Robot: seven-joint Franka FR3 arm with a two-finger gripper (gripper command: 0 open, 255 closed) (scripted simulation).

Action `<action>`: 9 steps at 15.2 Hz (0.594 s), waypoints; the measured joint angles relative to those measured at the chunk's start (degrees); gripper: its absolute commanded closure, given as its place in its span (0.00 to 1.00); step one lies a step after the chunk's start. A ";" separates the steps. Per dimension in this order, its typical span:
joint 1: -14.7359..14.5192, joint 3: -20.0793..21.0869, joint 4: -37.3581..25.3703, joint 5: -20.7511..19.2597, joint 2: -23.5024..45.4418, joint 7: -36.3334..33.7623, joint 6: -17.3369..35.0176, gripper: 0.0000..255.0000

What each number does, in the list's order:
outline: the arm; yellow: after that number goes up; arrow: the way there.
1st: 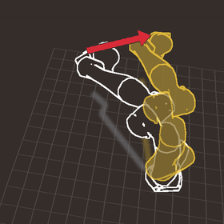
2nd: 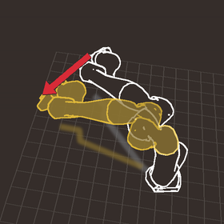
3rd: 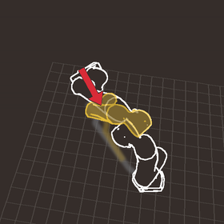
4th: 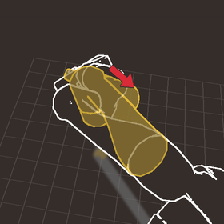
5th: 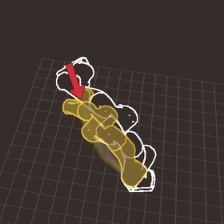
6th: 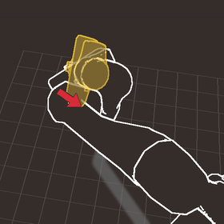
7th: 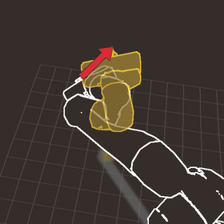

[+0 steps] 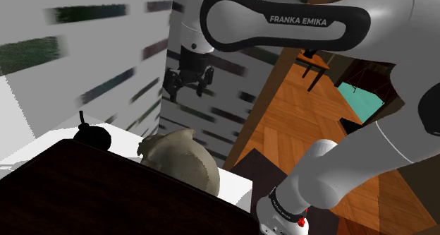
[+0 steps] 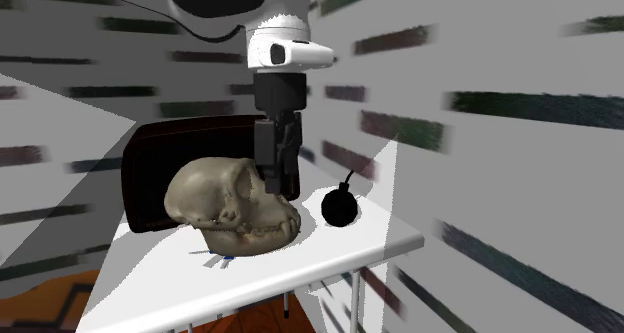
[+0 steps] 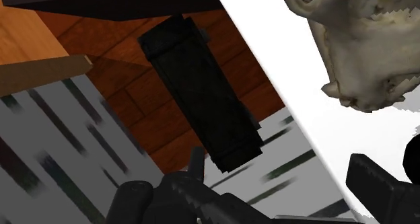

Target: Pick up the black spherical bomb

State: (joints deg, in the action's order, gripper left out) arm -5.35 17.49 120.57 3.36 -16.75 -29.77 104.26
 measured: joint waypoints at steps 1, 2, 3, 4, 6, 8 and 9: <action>-0.29 1.16 -2.08 -0.64 2.14 -1.54 -0.12 0.00; -0.53 2.18 -3.55 -1.39 4.43 -2.95 0.46 0.00; -0.88 3.23 -5.60 -2.18 6.56 -4.48 0.24 0.00; -1.13 4.04 -7.69 -3.12 8.79 -5.73 0.12 0.00; -1.92 5.67 -12.10 -5.27 13.41 -8.48 -0.39 0.00; -3.00 7.01 -15.48 -7.32 17.40 -11.12 -0.67 0.00; -3.75 7.71 -19.01 -8.83 20.47 -12.66 -1.76 0.00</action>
State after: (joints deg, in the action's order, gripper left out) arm -9.10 25.20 101.55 -5.47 3.72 -42.42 102.50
